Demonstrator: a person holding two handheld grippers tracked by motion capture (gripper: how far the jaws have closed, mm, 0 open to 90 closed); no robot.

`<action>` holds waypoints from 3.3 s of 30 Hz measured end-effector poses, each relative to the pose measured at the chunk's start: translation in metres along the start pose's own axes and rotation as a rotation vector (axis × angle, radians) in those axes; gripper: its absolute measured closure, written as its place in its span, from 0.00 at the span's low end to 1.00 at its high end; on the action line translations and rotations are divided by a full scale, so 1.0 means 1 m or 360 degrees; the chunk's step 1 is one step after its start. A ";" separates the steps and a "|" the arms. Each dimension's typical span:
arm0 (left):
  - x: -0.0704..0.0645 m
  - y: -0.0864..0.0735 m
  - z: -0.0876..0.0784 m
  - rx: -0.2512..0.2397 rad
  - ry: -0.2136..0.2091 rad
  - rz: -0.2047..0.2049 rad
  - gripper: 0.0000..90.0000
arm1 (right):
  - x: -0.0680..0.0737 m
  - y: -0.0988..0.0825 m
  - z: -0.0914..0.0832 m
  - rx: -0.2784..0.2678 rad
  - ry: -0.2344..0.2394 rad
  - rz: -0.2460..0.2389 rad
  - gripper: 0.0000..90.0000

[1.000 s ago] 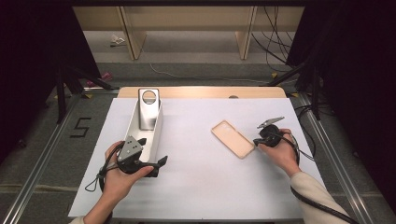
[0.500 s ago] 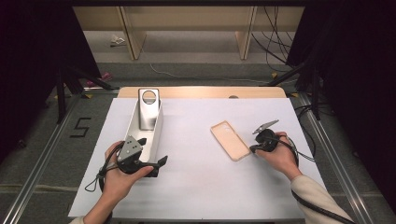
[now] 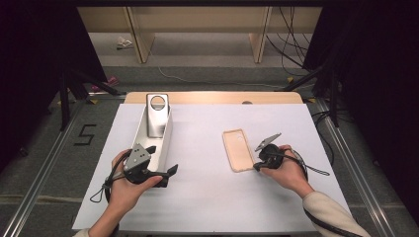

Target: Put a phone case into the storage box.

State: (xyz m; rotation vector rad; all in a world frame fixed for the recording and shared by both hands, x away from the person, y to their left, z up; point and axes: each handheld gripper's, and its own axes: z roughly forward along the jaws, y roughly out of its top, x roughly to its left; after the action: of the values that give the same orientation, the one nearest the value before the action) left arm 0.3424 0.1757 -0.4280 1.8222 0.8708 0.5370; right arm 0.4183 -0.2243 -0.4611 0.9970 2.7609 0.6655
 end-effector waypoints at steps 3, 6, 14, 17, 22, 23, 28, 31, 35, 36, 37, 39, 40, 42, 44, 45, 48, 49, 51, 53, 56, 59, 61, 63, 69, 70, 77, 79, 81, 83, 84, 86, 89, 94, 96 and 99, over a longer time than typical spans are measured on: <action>0.000 0.000 0.000 0.0003 0.0001 0.0002 0.02 | 0.008 0.004 0.003 0.0008 0.0022 -0.0043 1.00; 0.000 0.000 -0.001 -0.0001 0.0001 0.0005 0.02 | 0.011 0.007 0.001 0.0002 -0.0001 -0.0057 1.00; -0.001 0.000 0.000 0.0004 0.0002 0.0009 0.03 | -0.021 0.005 -0.004 -0.0043 -0.0177 0.0160 1.00; 0.000 0.001 0.000 -0.0001 0.0004 0.0005 0.03 | -0.021 0.007 0.003 -0.0023 -0.0154 0.0161 1.00; -0.001 0.000 0.000 0.0005 0.0001 0.0006 0.03 | -0.016 0.010 0.006 -0.0016 -0.0124 0.0162 1.00; 0.000 0.000 0.000 0.0003 0.0001 0.0007 0.03 | -0.016 0.010 0.007 -0.0014 -0.0116 0.0167 1.00; 0.000 0.000 0.000 0.0003 0.0001 0.0008 0.03 | -0.013 0.010 0.008 -0.0027 -0.0089 0.0173 1.00; 0.000 0.000 0.000 0.0005 0.0001 0.0008 0.03 | -0.008 0.012 0.009 -0.0031 -0.0067 0.0152 1.00; 0.000 0.000 0.000 0.0005 0.0002 0.0008 0.03 | -0.001 0.016 0.012 -0.0035 -0.0034 0.0134 1.00; 0.000 0.000 0.000 0.0005 0.0002 0.0007 0.03 | 0.001 0.017 0.012 -0.0031 -0.0027 0.0126 1.00; 0.000 0.000 0.000 0.0005 0.0002 0.0008 0.03 | 0.003 0.018 0.013 -0.0035 -0.0021 0.0117 1.00; 0.000 0.000 0.000 0.0005 0.0002 0.0008 0.03 | 0.006 0.020 0.014 -0.0040 -0.0018 0.0098 1.00; -0.001 0.000 0.000 0.0005 0.0002 0.0009 0.03 | 0.008 0.021 0.015 -0.0035 -0.0017 0.0101 1.00; -0.001 0.000 0.000 0.0005 0.0001 0.0008 0.03 | 0.009 0.022 0.016 -0.0038 -0.0016 0.0084 1.00; 0.000 0.000 0.000 0.0004 0.0001 0.0009 0.03 | 0.010 0.023 0.015 -0.0033 -0.0017 0.0084 1.00; 0.000 0.000 0.000 0.0005 0.0001 0.0009 0.03 | 0.009 0.022 0.016 -0.0037 -0.0013 0.0084 1.00; 0.000 -0.001 0.001 0.0010 -0.0002 0.0008 0.03 | 0.009 0.022 0.016 -0.0036 -0.0013 0.0084 1.00; 0.000 -0.001 0.001 0.0011 -0.0003 0.0009 0.03 | 0.010 0.023 0.016 -0.0037 -0.0017 0.0075 1.00; -0.001 -0.001 0.001 0.0013 -0.0004 0.0011 0.03 | 0.011 0.024 0.015 -0.0028 -0.0031 0.0051 1.00; -0.001 -0.001 0.001 0.0012 -0.0004 0.0011 0.03 | 0.011 0.024 0.014 -0.0015 -0.0060 0.0022 1.00; -0.001 0.000 0.002 0.0012 -0.0003 0.0008 0.03 | 0.010 0.026 0.010 -0.0022 -0.0111 -0.0069 1.00; -0.002 0.001 0.001 0.0011 -0.0004 0.0012 0.03 | 0.010 0.030 0.002 -0.0043 -0.0171 -0.0206 0.86; -0.002 0.000 0.001 0.0016 -0.0004 0.0023 0.03 | 0.012 0.033 -0.002 -0.0048 -0.0209 -0.0293 0.77; -0.002 0.000 0.001 0.0017 -0.0004 0.0028 0.03 | 0.013 0.036 -0.005 -0.0070 -0.0220 -0.0403 0.65; -0.002 0.000 0.000 0.0017 -0.0002 0.0025 0.03 | 0.026 0.044 -0.005 -0.0018 -0.0178 -0.0589 0.43; -0.002 -0.001 0.000 0.0017 -0.0002 0.0028 0.03 | 0.029 0.045 -0.005 -0.0009 -0.0177 -0.0620 0.41; -0.002 -0.001 -0.001 0.0009 -0.0003 0.0034 0.03 | 0.044 0.052 0.001 0.0096 -0.0168 -0.0756 0.38; -0.002 -0.001 -0.002 0.0011 -0.0005 0.0037 0.03 | 0.047 0.054 0.001 0.0116 -0.0178 -0.0768 0.38; -0.002 -0.001 -0.002 0.0012 -0.0004 0.0038 0.03 | 0.048 0.055 0.002 0.0131 -0.0184 -0.0791 0.38; -0.003 -0.001 -0.002 0.0012 -0.0003 0.0039 0.03 | 0.050 0.057 0.004 0.0158 -0.0190 -0.0800 0.39; -0.003 -0.001 -0.002 0.0012 -0.0004 0.0039 0.03 | 0.050 0.058 0.005 0.0161 -0.0192 -0.0825 0.39; -0.003 -0.001 -0.002 0.0011 -0.0004 0.0040 0.03 | 0.051 0.059 0.008 0.0197 -0.0201 -0.0867 0.40; -0.003 -0.001 -0.002 0.0011 -0.0005 0.0039 0.03 | 0.054 0.062 0.012 0.0231 -0.0219 -0.0903 0.41; -0.003 -0.001 -0.001 0.0010 -0.0006 0.0038 0.03 | 0.057 0.067 0.018 0.0267 -0.0223 -0.0952 0.43; -0.003 -0.001 -0.002 0.0011 -0.0006 0.0042 0.03 | 0.058 0.069 0.021 0.0284 -0.0231 -0.0968 0.44; -0.003 -0.001 -0.002 0.0010 -0.0008 0.0044 0.03 | 0.058 0.071 0.025 0.0302 -0.0227 -0.0987 0.45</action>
State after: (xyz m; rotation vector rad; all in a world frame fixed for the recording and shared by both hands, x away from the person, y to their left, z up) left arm 0.3389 0.1747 -0.4282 1.8429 0.8455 0.5475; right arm 0.4206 -0.1299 -0.4506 0.1584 2.8011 0.2283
